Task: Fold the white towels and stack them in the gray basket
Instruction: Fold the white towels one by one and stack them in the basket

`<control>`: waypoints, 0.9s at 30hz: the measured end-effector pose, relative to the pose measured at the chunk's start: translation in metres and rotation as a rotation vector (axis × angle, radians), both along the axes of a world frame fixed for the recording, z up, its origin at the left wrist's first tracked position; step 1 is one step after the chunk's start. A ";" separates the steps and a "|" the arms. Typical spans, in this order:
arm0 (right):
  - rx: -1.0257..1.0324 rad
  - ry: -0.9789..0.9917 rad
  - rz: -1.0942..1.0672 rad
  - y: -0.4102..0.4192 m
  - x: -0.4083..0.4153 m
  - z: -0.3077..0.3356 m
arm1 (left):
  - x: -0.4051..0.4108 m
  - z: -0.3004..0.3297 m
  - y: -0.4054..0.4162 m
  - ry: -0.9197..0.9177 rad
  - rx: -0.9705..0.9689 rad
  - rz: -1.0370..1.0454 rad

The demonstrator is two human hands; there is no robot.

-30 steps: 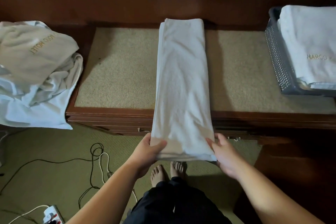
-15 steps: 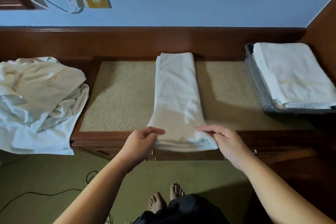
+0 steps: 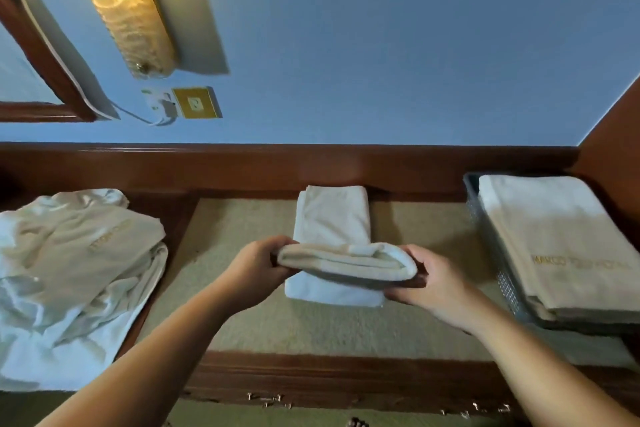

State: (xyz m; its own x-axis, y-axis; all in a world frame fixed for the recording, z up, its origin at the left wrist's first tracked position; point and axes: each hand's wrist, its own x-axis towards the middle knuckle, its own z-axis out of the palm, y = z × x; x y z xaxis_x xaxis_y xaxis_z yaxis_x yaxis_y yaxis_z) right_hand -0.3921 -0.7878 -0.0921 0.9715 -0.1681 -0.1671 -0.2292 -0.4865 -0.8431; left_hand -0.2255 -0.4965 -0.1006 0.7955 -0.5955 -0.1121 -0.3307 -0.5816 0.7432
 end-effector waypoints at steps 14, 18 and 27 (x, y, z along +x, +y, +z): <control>0.058 0.049 -0.259 -0.051 0.127 -0.021 | 0.098 -0.020 -0.062 0.375 -0.290 0.361; 0.120 0.080 -0.390 -0.067 0.188 -0.035 | 0.154 -0.032 -0.090 0.355 -0.305 0.495; 0.235 0.275 -0.661 -0.108 0.322 -0.129 | 0.260 -0.128 -0.161 0.447 -0.270 0.686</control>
State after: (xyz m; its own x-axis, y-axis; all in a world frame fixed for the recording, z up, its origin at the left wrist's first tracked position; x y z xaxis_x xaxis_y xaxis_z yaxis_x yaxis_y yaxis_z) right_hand -0.0697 -0.8959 -0.2213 0.5987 -0.6314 -0.4929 -0.6286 0.0110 -0.7777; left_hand 0.0340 -0.6577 -0.2281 0.9040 -0.0508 -0.4244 0.3860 -0.3298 0.8615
